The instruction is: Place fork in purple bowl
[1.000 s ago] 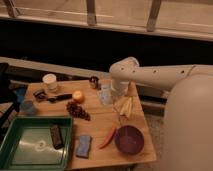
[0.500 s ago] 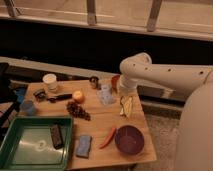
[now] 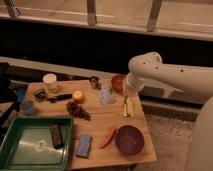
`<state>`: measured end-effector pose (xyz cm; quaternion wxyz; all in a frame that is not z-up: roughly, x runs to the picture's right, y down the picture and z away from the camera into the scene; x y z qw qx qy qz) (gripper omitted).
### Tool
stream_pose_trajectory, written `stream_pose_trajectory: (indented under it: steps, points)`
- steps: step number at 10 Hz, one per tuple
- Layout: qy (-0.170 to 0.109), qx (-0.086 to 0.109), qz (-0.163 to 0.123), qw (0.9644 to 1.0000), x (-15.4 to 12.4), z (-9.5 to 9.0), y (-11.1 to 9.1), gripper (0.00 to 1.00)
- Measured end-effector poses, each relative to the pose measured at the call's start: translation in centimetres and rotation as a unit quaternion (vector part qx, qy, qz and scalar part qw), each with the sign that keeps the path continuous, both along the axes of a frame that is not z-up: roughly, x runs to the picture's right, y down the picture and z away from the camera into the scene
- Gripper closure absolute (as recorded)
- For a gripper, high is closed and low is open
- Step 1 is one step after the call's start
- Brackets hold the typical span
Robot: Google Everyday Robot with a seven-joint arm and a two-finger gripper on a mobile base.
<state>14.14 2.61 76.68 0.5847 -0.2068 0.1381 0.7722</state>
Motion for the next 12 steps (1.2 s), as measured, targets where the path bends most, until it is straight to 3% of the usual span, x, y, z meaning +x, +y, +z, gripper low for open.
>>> stream_pose_trajectory:
  steps: [4, 8, 12]
  points:
    - [-0.024, 0.012, 0.011, 0.9996, 1.5, -3.7, 0.3, 1.00]
    - [-0.054, 0.024, 0.006, 0.9982, 1.4, -8.7, 2.6, 1.00]
    - [-0.083, 0.035, 0.015, 0.9958, 1.8, -11.8, 3.8, 1.00]
